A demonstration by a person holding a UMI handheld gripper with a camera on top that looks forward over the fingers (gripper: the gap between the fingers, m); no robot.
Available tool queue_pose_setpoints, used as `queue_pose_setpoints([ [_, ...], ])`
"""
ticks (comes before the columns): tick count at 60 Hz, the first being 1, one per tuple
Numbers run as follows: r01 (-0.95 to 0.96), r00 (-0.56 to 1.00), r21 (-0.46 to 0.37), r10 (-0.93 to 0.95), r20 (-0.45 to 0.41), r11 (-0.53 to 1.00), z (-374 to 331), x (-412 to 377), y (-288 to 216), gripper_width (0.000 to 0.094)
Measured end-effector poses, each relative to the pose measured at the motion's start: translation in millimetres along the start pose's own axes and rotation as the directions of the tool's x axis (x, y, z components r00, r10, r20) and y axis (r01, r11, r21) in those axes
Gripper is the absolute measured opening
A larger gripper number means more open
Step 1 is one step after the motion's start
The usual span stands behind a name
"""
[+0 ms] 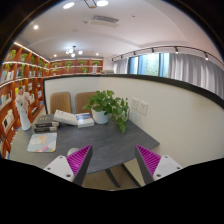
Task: Arrange mouse
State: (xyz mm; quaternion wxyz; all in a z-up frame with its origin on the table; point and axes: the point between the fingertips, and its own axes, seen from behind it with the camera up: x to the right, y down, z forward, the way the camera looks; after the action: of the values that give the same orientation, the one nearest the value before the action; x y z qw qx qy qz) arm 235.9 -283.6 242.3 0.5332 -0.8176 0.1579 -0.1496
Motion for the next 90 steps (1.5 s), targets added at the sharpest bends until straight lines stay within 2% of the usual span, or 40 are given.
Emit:
queue_pose_setpoints([
  [6,0.031,0.998,-0.056,-0.027,0.063,0.998,3.8,-20.7,41.1,0.0861],
  [7,0.040,0.997,-0.065,-0.035,0.073,0.997,0.7,-18.0,28.4,0.0861],
  [9,0.045,0.994,-0.076,-0.038,0.098,0.996,13.6,-38.2,64.6,0.0861],
  [13,0.062,0.988,-0.104,-0.045,0.151,0.993,26.3,-59.2,91.5,0.0861],
  [29,0.125,0.944,-0.212,-0.050,0.325,0.969,81.2,-147.7,157.9,0.0858],
  [43,0.170,0.914,-0.281,-0.045,0.402,0.945,143.7,-204.0,181.5,0.0858],
  [58,0.206,0.891,-0.315,-0.045,0.451,0.927,193.0,-238.6,169.8,0.0842],
  [69,0.227,0.863,-0.330,-0.032,0.504,0.916,212.3,-266.7,159.3,0.0768],
  [73,0.238,0.860,-0.332,-0.039,0.510,0.913,219.2,-272.8,157.7,0.0673],
  [77,0.259,0.864,-0.326,-0.067,0.499,0.909,226.9,-272.5,156.0,0.0536],
  [84,0.256,0.872,-0.333,-0.068,0.486,0.908,232.3,-275.6,154.3,0.0515],
  [90,0.269,0.875,-0.307,-0.099,0.473,0.913,236.7,-277.7,152.0,0.0480],
])
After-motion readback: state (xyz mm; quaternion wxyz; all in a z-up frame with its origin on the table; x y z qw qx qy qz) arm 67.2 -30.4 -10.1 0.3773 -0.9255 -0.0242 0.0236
